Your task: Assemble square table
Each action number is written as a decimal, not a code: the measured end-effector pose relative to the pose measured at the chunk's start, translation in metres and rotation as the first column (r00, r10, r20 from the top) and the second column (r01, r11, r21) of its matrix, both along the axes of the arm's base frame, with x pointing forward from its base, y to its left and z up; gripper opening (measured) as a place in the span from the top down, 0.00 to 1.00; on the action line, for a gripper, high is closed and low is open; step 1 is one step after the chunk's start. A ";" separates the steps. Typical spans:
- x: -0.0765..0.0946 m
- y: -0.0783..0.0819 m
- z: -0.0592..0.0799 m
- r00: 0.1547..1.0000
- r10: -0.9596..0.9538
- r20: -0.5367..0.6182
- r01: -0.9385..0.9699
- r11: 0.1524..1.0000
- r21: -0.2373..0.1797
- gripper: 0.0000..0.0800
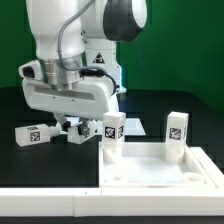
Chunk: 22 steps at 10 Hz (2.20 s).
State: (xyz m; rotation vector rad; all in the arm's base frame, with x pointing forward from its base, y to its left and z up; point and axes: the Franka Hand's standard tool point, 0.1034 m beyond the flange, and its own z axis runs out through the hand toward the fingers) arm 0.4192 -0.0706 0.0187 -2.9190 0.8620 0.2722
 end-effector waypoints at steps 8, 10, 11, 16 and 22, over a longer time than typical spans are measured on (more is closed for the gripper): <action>-0.011 -0.010 0.032 0.954 0.007 -0.300 0.075 0.962 0.261 0.19; -0.013 -0.010 0.030 0.914 0.032 -0.404 0.110 0.940 0.324 0.19; -0.015 -0.010 0.030 0.884 0.054 -0.465 0.133 0.923 0.360 0.19; 0.001 -0.009 0.026 0.890 0.104 -0.445 0.083 0.920 0.382 0.19; 0.018 0.006 0.026 0.913 0.230 -0.338 -0.067 0.900 0.432 0.19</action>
Offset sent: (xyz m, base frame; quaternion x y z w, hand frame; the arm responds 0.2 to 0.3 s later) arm -0.0138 -0.0175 0.0211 0.0365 -0.1405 0.0065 0.9894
